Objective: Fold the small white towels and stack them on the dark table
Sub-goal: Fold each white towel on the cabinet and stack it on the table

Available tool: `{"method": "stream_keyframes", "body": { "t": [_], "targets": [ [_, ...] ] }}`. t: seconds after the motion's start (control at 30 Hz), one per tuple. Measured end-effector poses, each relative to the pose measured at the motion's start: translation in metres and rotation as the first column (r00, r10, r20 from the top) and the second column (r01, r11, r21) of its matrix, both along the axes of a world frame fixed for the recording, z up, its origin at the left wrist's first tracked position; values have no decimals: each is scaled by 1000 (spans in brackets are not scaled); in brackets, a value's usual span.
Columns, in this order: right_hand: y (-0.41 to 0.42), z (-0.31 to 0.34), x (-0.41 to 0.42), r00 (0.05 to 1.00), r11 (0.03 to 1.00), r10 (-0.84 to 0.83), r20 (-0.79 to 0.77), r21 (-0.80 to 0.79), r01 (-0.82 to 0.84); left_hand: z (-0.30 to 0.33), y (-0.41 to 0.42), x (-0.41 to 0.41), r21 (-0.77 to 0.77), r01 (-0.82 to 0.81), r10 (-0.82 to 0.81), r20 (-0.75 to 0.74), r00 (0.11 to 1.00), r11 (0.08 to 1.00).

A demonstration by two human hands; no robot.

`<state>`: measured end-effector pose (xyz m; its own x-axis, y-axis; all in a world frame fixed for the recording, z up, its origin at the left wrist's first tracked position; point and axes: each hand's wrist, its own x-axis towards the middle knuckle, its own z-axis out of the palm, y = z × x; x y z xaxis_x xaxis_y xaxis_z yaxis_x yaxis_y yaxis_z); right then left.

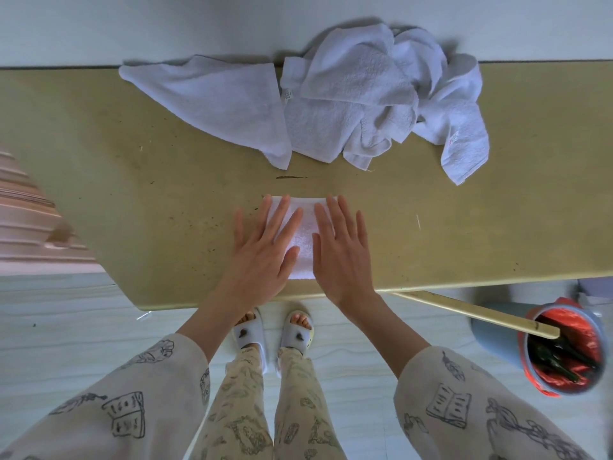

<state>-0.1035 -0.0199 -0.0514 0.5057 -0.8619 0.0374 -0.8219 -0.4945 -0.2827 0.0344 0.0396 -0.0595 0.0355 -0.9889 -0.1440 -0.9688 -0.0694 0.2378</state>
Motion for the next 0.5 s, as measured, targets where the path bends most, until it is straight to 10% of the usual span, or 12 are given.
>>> {"method": "stream_keyframes", "body": {
  "t": [0.5],
  "targets": [
    [-8,-27,9,991,998,35,-132,53,-28,-14,-4,14,-11,35,-33,159,987,999]
  ]
}}
